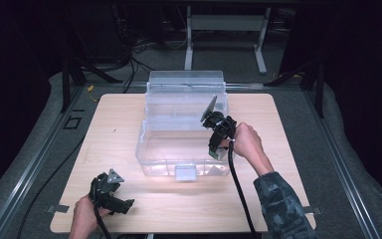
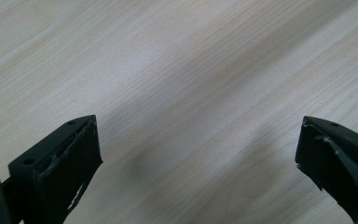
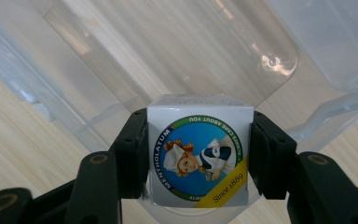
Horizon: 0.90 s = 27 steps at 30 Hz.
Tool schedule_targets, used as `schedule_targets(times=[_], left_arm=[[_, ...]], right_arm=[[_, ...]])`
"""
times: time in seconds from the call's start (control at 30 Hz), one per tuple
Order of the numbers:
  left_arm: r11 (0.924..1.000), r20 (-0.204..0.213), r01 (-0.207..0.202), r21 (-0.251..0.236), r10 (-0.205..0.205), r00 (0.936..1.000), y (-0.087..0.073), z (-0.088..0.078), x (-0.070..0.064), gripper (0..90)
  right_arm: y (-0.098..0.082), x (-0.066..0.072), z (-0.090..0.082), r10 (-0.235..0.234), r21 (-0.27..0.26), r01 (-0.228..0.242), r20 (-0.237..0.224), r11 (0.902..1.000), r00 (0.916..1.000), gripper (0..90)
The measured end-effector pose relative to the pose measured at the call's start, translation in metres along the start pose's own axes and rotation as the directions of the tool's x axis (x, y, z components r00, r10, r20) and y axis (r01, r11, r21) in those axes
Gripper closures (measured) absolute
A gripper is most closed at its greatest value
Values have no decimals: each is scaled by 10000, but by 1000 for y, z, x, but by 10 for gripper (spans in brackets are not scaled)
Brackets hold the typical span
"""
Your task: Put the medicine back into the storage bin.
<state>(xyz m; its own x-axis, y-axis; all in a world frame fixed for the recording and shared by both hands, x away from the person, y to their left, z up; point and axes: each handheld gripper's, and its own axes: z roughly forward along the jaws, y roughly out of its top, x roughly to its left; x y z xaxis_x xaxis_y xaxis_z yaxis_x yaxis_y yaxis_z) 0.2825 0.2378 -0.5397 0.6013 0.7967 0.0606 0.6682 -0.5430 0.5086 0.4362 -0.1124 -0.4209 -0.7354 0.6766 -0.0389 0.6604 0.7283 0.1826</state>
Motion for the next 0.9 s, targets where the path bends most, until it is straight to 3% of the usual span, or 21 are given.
schedule_targets(times=[0.57,0.9], left_arm=[[9999,52,-48,102,47,10000,0,0,0,1],[9999,59,-64,103,63,10000,0,0,0,1]], right_arm=[[-5,-2,20,-78,495,69,196,9987,9998,466],[-9,-3,30,0,637,-2,29,9980,10000,465]])
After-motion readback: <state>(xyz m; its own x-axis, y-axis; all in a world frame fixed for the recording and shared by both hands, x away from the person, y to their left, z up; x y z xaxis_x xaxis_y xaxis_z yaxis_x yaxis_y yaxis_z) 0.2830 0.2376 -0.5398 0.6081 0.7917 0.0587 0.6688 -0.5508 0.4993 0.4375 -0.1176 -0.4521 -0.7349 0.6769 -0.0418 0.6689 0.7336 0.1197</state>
